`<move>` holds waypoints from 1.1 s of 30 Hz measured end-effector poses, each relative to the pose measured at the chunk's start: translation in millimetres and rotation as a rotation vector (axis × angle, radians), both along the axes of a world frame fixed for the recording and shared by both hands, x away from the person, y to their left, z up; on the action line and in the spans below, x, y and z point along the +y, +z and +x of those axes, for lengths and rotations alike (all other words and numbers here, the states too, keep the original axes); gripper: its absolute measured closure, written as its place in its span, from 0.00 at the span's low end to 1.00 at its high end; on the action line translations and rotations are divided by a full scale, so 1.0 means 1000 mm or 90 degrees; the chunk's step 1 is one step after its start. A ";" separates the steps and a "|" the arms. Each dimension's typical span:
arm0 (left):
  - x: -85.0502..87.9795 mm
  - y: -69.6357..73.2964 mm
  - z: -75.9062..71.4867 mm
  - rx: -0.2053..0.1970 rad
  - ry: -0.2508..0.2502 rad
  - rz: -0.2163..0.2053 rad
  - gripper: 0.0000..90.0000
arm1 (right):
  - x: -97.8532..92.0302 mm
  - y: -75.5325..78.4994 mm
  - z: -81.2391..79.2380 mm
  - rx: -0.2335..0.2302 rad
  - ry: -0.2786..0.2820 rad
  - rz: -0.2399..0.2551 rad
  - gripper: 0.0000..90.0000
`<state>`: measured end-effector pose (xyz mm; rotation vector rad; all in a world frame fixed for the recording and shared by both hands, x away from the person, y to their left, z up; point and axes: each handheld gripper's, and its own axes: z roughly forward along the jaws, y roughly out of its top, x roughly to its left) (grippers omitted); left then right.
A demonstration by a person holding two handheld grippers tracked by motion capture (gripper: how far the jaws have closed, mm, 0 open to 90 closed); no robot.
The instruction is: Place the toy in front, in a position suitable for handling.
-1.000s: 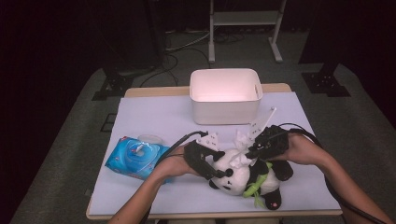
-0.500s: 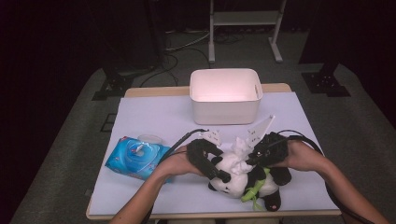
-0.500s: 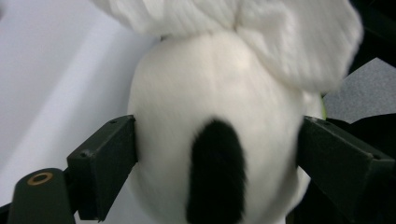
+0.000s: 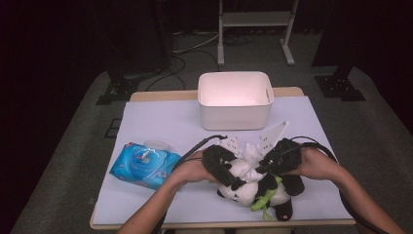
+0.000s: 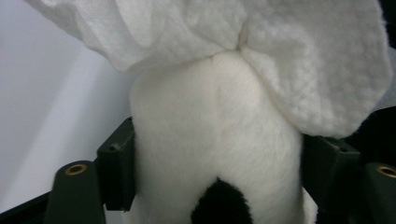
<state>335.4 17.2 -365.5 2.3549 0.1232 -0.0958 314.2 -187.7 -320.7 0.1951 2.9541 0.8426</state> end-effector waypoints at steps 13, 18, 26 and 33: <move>0.000 0.006 0.013 -0.087 -0.005 0.000 0.31 | -0.008 0.012 0.017 -0.014 -0.037 -0.007 0.92; 0.011 -0.003 0.013 -0.073 0.007 -0.020 0.30 | -0.020 0.014 0.013 -0.010 -0.046 -0.001 0.92; 0.013 -0.004 0.012 -0.075 0.011 -0.025 0.29 | -0.041 0.021 0.002 -0.011 -0.067 0.004 0.92; 0.013 -0.005 0.014 -0.066 0.014 -0.029 0.28 | -0.062 0.021 -0.004 -0.009 -0.088 0.009 0.92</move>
